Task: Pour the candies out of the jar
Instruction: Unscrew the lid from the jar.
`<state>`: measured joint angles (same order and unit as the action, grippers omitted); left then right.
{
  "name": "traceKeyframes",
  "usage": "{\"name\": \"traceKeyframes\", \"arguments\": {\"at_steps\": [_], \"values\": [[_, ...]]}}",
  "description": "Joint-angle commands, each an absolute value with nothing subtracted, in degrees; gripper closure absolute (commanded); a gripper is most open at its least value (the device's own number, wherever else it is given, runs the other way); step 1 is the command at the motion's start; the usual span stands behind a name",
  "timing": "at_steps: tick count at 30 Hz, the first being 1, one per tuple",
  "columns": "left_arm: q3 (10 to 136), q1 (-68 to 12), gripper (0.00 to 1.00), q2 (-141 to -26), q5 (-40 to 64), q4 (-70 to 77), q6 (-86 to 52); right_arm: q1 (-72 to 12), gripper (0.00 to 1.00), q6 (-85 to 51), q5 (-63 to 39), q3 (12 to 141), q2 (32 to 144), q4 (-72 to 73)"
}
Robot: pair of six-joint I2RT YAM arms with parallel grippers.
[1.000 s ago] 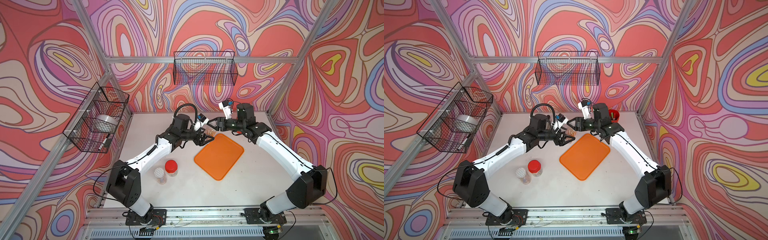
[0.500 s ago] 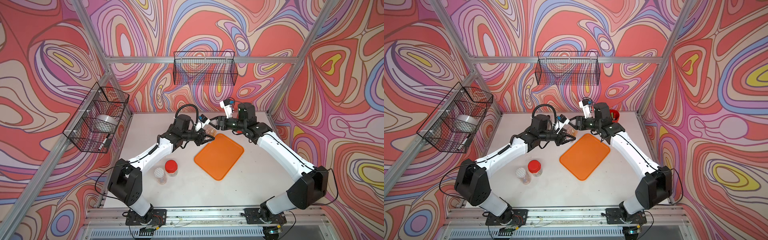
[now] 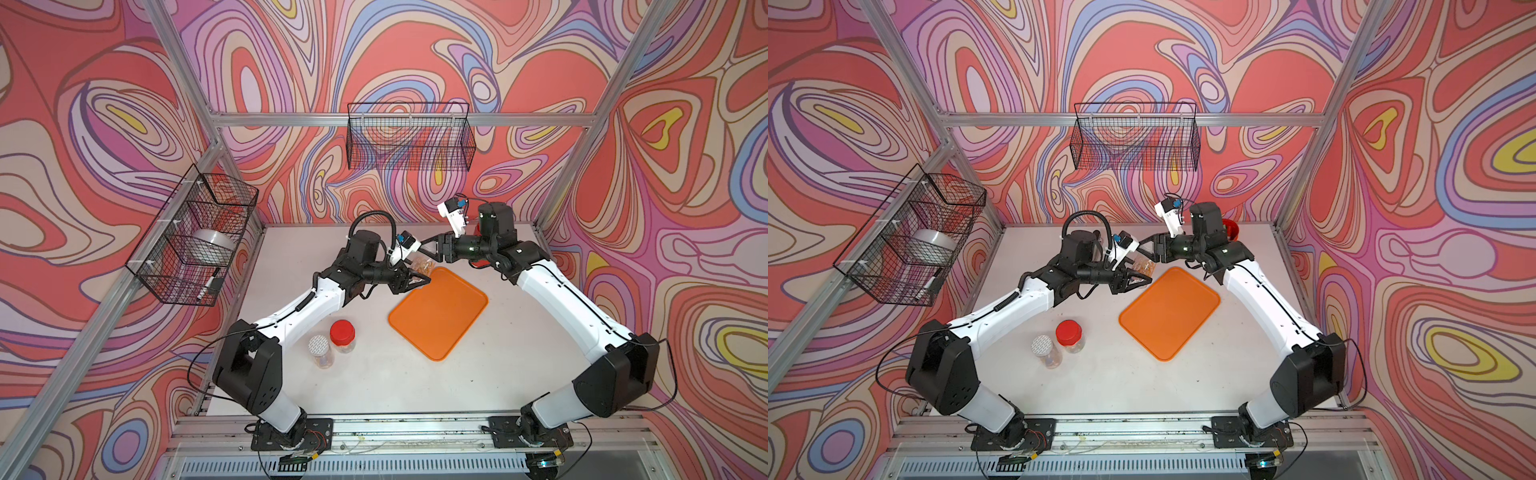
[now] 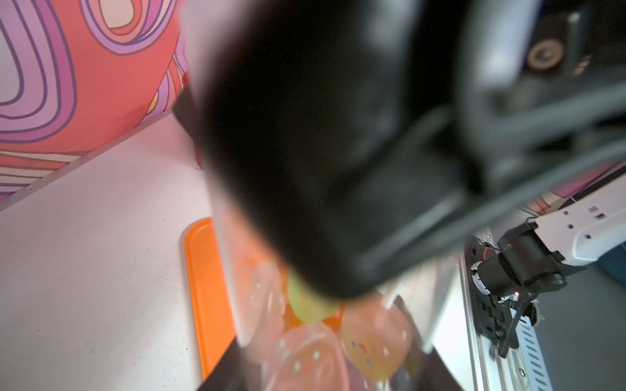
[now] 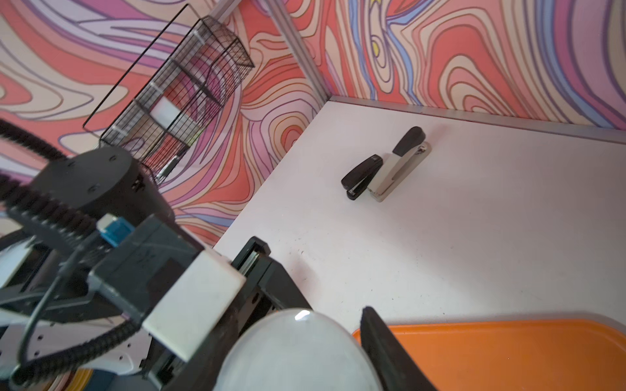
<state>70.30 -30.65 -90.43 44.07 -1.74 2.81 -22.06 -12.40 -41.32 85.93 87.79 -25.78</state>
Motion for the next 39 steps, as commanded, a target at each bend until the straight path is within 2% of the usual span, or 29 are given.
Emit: {"name": "traceKeyframes", "arguments": {"at_steps": [1,6,8,11,14,19,23,30,39], "values": [[69.1,-28.4,1.0,-88.0,49.4,0.0,1.8,-22.0,0.74,-1.1,-58.0,89.7,88.1,-31.3],[68.6,-28.4,1.0,-87.2,48.2,-0.6,2.4,-21.1,0.73,-3.2,-57.2,89.4,88.4,-29.1],[68.6,-28.4,1.0,-87.5,47.4,-0.8,2.2,-21.1,0.68,-5.5,-53.8,89.2,88.8,-28.0],[68.9,-28.4,1.0,-87.7,45.5,-1.5,2.1,-21.1,0.52,-9.4,-46.7,88.7,88.6,-26.7],[68.9,-28.4,1.0,-88.0,43.7,-1.6,2.0,-21.0,0.32,-13.1,-42.1,88.4,87.9,-25.0],[68.8,-28.4,1.0,-88.1,41.2,-1.5,1.6,-21.1,0.16,-16.7,-30.7,88.2,85.4,-25.0],[69.3,-28.4,1.0,-88.5,39.2,-2.3,1.7,-21.0,0.14,-19.7,-24.6,86.8,83.6,-23.2],[71.5,-29.7,1.0,-89.8,35.5,-6.2,4.1,-22.5,0.15,-22.6,-26.2,85.2,84.8,-19.1],[72.1,-30.1,1.0,-90.0,34.9,-6.6,4.6,-24.8,0.25,-22.5,-24.5,84.4,86.6,-20.7]]}}
